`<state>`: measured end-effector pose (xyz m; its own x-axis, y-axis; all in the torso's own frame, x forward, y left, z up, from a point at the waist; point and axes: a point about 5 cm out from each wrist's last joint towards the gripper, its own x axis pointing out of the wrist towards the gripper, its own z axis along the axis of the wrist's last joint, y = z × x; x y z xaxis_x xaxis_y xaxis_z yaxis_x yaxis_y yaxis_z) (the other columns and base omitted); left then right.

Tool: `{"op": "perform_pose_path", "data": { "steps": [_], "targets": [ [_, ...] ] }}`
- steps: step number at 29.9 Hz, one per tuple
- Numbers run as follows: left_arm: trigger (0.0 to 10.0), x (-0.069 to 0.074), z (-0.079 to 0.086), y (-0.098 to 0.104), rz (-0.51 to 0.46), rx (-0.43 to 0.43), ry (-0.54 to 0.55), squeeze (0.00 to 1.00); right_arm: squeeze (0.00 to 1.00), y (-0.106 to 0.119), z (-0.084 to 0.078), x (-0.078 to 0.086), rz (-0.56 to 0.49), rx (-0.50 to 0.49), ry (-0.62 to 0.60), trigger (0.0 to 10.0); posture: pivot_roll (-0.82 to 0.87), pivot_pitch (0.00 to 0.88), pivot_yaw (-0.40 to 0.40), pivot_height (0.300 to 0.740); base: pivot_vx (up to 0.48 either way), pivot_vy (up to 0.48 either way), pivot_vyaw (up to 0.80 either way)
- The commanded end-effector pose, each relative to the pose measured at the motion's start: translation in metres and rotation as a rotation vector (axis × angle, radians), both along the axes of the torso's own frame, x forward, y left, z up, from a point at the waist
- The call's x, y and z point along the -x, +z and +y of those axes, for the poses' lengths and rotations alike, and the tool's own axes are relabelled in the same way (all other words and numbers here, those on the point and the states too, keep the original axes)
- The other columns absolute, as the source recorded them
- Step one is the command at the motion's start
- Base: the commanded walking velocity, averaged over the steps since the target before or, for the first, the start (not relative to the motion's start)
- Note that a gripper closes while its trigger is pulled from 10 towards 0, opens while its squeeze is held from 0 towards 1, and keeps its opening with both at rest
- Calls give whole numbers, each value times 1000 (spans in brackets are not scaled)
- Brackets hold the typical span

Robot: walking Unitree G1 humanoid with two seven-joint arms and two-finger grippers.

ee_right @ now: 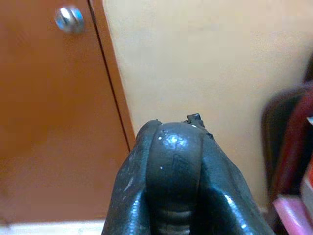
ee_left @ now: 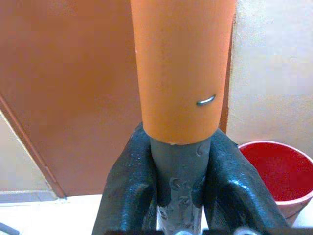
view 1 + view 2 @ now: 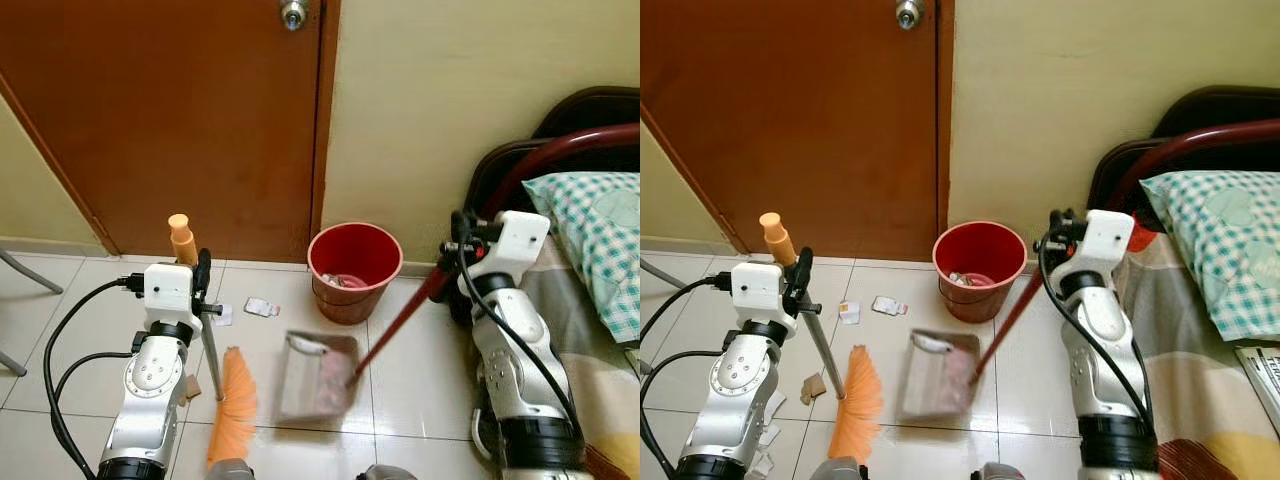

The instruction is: Sweep floor

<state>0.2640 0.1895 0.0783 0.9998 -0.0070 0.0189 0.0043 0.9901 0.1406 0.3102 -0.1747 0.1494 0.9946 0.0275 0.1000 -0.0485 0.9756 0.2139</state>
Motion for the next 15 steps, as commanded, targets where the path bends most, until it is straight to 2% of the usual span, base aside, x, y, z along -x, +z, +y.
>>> {"op": "perform_pose_path", "data": {
  "steps": [1,9,10,15],
  "targets": [
    [10000,1,10,-3,25,-46,30,0,0,23,3,-7,-76,-42,13,10000,-19,48,-34,740,0,0,0],
    [10000,0,5,-5,28,-34,34,0,0,68,9,-31,-174,-95,46,10000,-20,45,-41,740,0,0,0],
    [10000,0,3,-5,29,-30,31,0,0,79,11,-36,-206,-104,48,10000,-20,45,-42,740,0,0,0],
    [10000,-1,2,-6,29,-25,31,0,0,101,12,-42,-271,-108,43,10000,-18,45,-42,740,0,0,0]
  ]
}}
